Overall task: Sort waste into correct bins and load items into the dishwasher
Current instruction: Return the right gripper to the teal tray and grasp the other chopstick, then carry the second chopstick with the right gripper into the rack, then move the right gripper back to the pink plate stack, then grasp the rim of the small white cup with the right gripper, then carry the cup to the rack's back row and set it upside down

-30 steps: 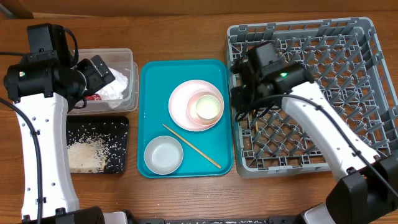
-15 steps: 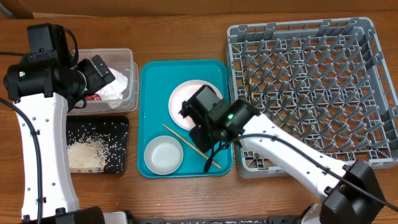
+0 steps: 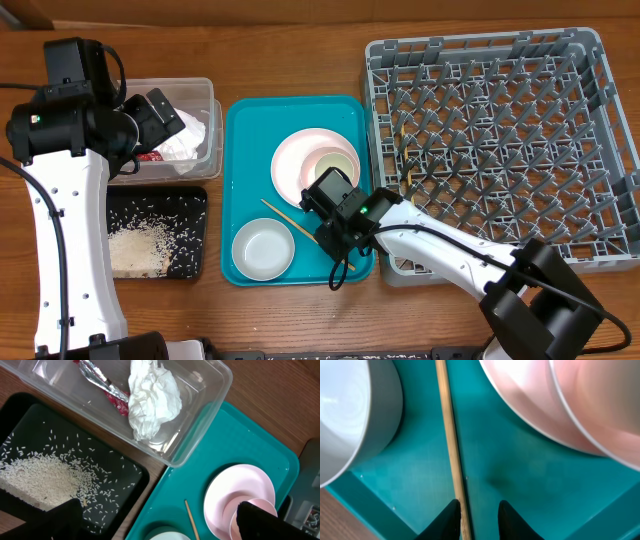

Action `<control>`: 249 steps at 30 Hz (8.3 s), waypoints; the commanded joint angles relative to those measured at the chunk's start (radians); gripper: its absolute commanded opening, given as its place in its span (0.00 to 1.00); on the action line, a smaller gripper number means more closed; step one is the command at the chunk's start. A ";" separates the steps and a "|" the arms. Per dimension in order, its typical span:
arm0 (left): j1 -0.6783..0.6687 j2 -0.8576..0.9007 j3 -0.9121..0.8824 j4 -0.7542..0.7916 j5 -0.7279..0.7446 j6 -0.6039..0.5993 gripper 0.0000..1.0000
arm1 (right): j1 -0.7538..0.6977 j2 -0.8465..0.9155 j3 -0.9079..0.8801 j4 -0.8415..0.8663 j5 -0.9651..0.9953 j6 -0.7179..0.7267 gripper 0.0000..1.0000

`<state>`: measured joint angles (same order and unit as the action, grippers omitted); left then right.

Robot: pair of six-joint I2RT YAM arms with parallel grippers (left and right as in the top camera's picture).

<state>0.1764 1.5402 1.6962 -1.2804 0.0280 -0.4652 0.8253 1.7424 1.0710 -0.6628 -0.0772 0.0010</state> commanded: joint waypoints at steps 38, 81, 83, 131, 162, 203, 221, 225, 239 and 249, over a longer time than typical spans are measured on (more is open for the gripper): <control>-0.007 0.002 0.006 -0.002 -0.010 0.009 1.00 | 0.085 0.107 0.021 0.059 0.100 -0.058 0.04; -0.007 0.002 0.006 -0.002 -0.010 0.009 1.00 | -0.617 -0.029 0.341 -0.314 0.071 0.078 0.05; -0.007 0.002 0.006 -0.002 -0.010 0.009 1.00 | -0.617 -0.029 0.339 -0.330 0.071 0.079 0.05; -0.008 0.002 0.006 -0.002 -0.010 0.009 1.00 | -0.125 -0.007 0.349 -0.064 0.189 0.124 0.29; -0.008 0.002 0.006 -0.002 -0.010 0.008 1.00 | -0.086 0.074 0.276 -0.010 0.140 0.126 0.29; -0.005 0.003 0.006 -0.002 -0.010 0.008 1.00 | -0.086 0.101 0.274 -0.049 0.140 0.126 0.12; -0.007 0.003 0.006 -0.002 -0.010 0.009 1.00 | -0.262 -0.082 0.723 -0.264 0.016 0.098 0.04; -0.007 0.003 0.006 -0.002 -0.010 0.009 1.00 | -0.592 -0.071 0.729 -0.226 -0.470 0.051 0.04; -0.007 0.003 0.006 -0.002 -0.010 0.009 1.00 | -0.913 0.319 0.727 0.047 -1.297 0.010 0.04; -0.007 0.003 0.006 -0.002 -0.010 0.008 1.00 | -0.915 0.506 0.726 0.092 -1.156 0.010 0.04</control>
<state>0.1764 1.5402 1.6962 -1.2835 0.0254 -0.4652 -0.0895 2.2330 1.7924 -0.5758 -1.2995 0.0219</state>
